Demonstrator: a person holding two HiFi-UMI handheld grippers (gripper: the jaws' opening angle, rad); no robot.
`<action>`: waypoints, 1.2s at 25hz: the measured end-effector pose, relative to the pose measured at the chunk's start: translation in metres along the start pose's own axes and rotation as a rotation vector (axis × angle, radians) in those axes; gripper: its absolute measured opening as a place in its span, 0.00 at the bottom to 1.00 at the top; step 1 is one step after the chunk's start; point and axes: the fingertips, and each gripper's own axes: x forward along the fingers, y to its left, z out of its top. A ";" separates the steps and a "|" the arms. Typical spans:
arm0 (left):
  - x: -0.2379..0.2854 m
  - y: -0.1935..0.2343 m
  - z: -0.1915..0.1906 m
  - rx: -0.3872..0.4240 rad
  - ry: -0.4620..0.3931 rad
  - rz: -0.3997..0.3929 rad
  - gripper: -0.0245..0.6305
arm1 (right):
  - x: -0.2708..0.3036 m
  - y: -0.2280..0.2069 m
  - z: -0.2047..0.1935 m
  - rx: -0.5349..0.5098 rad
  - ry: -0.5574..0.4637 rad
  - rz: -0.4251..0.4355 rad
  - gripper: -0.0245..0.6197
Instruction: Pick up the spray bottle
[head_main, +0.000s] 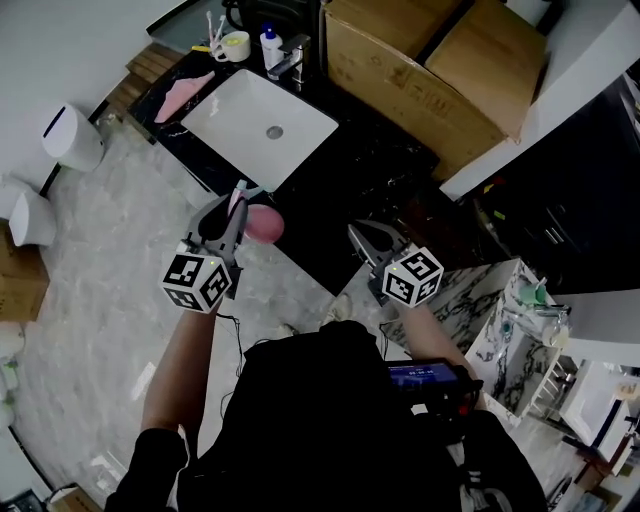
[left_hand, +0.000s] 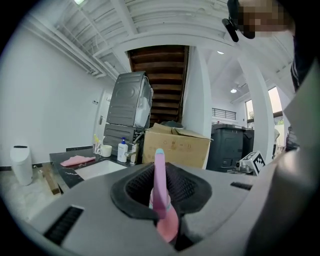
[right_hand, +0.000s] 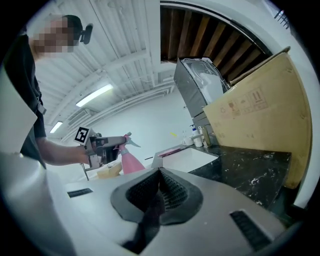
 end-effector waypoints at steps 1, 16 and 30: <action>-0.007 0.003 -0.001 -0.004 -0.003 0.008 0.14 | 0.002 0.005 -0.001 -0.003 0.002 0.004 0.08; -0.119 0.041 -0.049 -0.051 0.011 0.158 0.14 | 0.014 0.073 -0.013 -0.074 0.006 0.064 0.08; -0.184 0.044 -0.094 -0.138 0.036 0.209 0.14 | 0.005 0.107 -0.037 -0.066 0.019 0.040 0.08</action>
